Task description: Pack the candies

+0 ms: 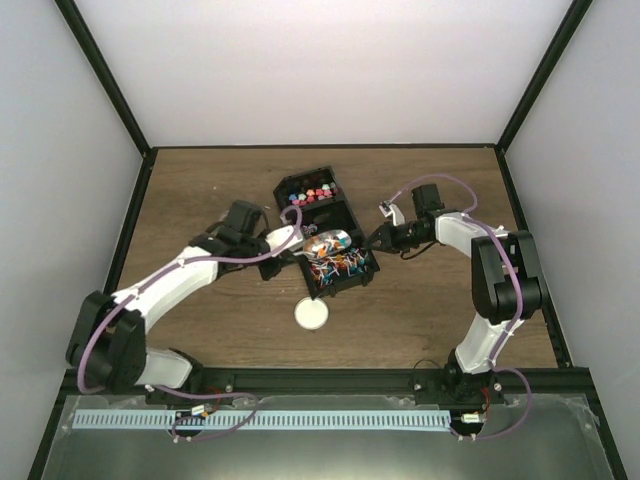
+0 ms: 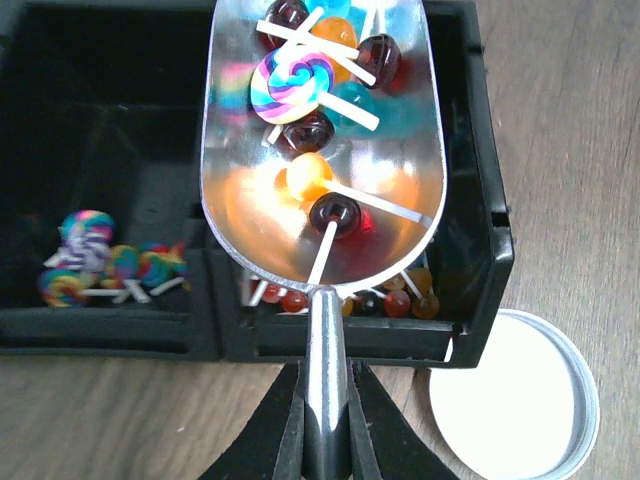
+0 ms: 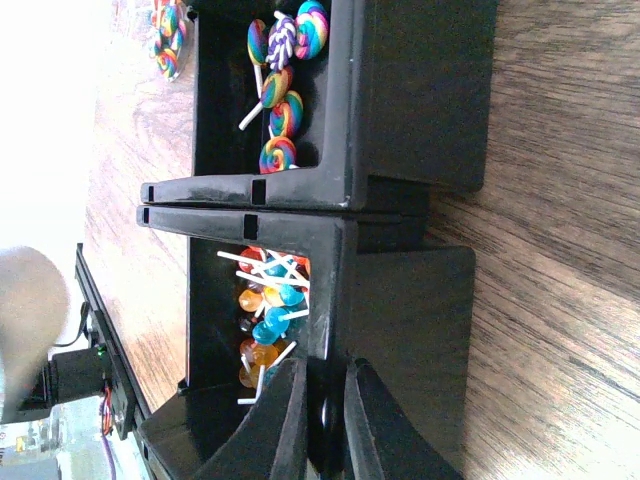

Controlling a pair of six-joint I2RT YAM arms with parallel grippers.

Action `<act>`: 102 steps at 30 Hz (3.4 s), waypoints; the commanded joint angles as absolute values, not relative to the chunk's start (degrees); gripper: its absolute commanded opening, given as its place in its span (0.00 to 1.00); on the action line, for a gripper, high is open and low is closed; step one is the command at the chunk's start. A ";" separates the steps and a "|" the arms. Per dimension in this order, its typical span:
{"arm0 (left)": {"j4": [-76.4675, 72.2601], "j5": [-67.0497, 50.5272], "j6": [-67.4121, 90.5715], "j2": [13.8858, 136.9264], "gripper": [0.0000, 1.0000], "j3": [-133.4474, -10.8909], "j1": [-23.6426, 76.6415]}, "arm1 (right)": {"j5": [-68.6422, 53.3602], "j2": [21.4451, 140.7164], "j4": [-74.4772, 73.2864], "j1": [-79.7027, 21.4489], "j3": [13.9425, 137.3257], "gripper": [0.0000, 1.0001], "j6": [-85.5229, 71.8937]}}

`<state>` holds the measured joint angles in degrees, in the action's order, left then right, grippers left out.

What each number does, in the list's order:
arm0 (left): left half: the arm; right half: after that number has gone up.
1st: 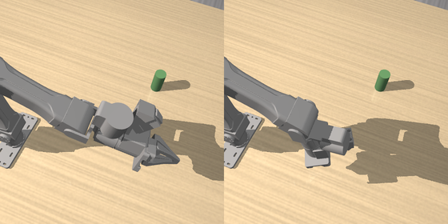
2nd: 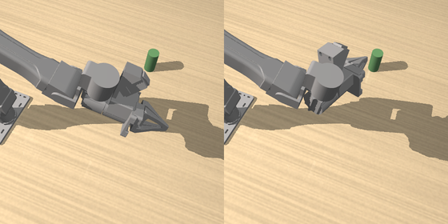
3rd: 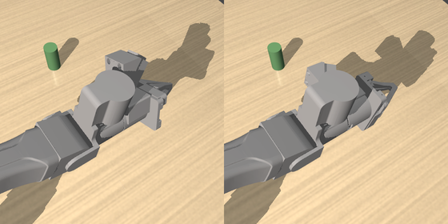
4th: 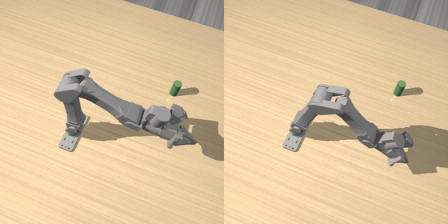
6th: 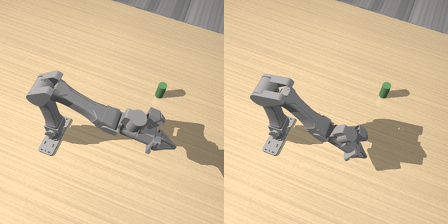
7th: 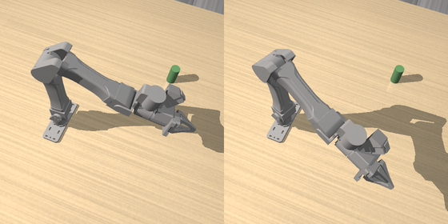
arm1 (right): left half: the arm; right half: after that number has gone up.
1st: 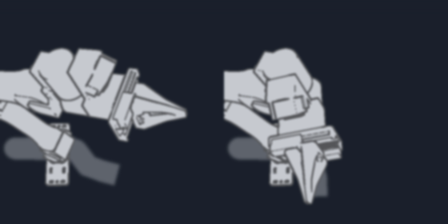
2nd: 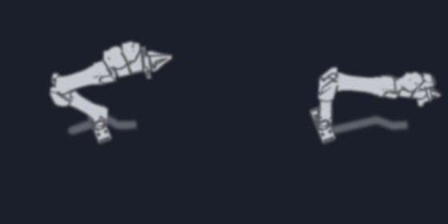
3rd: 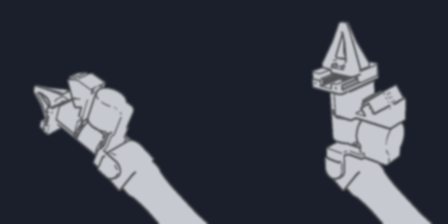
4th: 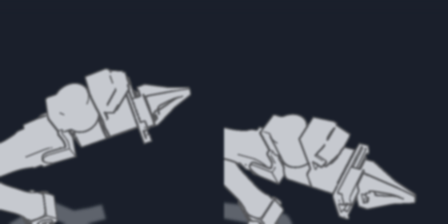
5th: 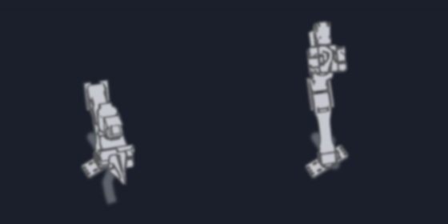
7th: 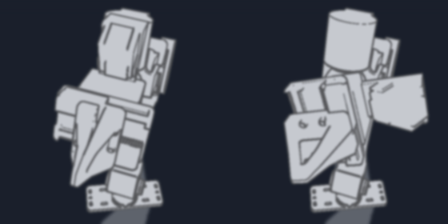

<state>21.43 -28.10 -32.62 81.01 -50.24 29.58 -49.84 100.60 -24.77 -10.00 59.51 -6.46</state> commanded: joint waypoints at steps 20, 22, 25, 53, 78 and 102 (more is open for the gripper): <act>48.65 -28.61 -42.27 71.14 0.04 -58.46 -0.80 | -48.56 101.75 -24.07 -8.88 64.64 0.74 -2.63; 50.68 -28.22 -44.71 71.54 0.04 -59.26 -4.31 | -48.54 101.38 -23.85 -8.88 64.87 0.84 -2.93; 53.54 -27.79 -48.43 73.23 0.04 -60.49 -9.12 | -48.49 101.08 -23.99 -8.87 65.36 0.91 -2.90; 61.93 -17.05 -54.55 88.22 0.04 -73.83 -12.52 | -49.01 101.92 -23.21 -8.86 65.70 1.00 -4.02; 65.47 -7.51 -54.57 92.26 0.04 -79.05 -8.15 | -49.98 102.71 -21.62 -8.83 65.08 1.00 -5.31; 70.74 0.21 -53.34 94.05 0.04 -84.84 -2.55 | -50.08 102.82 -21.01 -8.85 64.34 1.00 -5.98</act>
<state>68.88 -1.52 -54.02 92.95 -82.76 -3.66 -49.30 102.54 -21.76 -9.13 63.40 -5.48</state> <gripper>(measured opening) 0.096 0.997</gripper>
